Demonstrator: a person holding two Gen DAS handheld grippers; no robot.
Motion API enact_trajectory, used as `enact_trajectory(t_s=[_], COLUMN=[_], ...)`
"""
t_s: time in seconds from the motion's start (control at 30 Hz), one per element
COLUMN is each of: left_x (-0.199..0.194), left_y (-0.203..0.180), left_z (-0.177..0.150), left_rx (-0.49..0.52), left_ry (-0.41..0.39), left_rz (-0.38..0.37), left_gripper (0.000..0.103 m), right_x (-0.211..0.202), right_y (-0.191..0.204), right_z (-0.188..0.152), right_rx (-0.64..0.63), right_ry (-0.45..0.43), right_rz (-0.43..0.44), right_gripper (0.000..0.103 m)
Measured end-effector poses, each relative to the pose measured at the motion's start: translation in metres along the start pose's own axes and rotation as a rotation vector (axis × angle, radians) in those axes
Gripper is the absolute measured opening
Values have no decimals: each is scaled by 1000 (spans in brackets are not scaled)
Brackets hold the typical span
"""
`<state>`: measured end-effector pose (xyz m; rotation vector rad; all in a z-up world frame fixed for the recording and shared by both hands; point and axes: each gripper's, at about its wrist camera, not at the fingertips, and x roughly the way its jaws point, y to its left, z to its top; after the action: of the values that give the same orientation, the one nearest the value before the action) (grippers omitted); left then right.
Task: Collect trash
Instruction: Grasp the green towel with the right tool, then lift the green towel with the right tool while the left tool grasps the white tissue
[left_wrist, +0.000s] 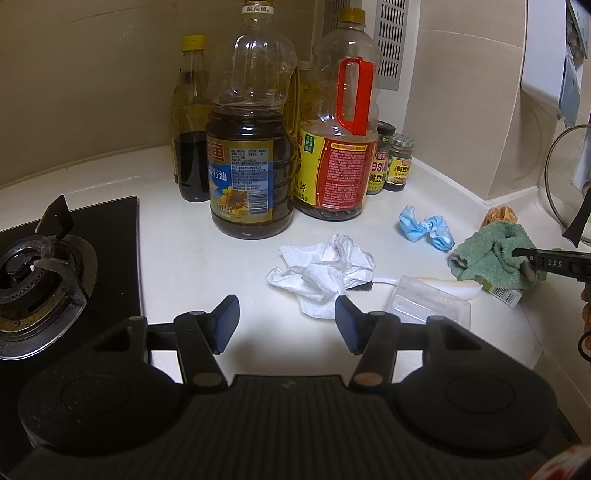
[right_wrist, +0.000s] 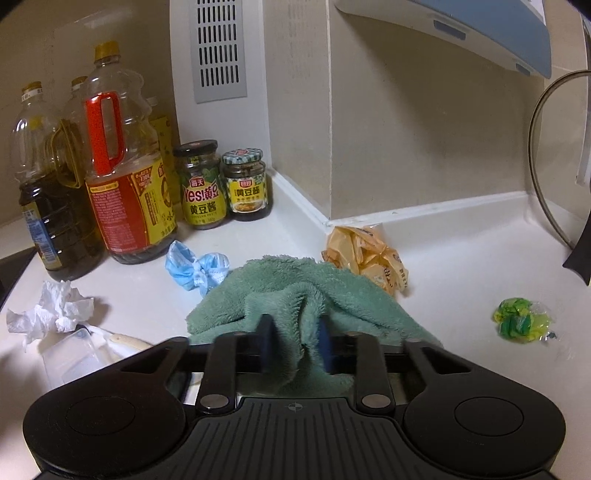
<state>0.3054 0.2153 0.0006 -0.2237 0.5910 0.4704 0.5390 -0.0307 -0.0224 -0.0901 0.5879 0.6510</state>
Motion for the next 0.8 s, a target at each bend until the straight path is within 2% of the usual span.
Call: enact_trajectory(t_s=[0.17, 0.8], left_x=[2, 8], left_y=[-1, -6], left_z=[1, 1], left_rx=[6, 29], left_ry=[0, -5], left_rz=[-8, -45], left_gripper=[53, 54], right_x=[-8, -102], right_y=[-6, -16], right_z=[0, 56], right_rx=[3, 59], right_ry=[-40, -372], right_rz=[2, 50], right_gripper=[11, 11])
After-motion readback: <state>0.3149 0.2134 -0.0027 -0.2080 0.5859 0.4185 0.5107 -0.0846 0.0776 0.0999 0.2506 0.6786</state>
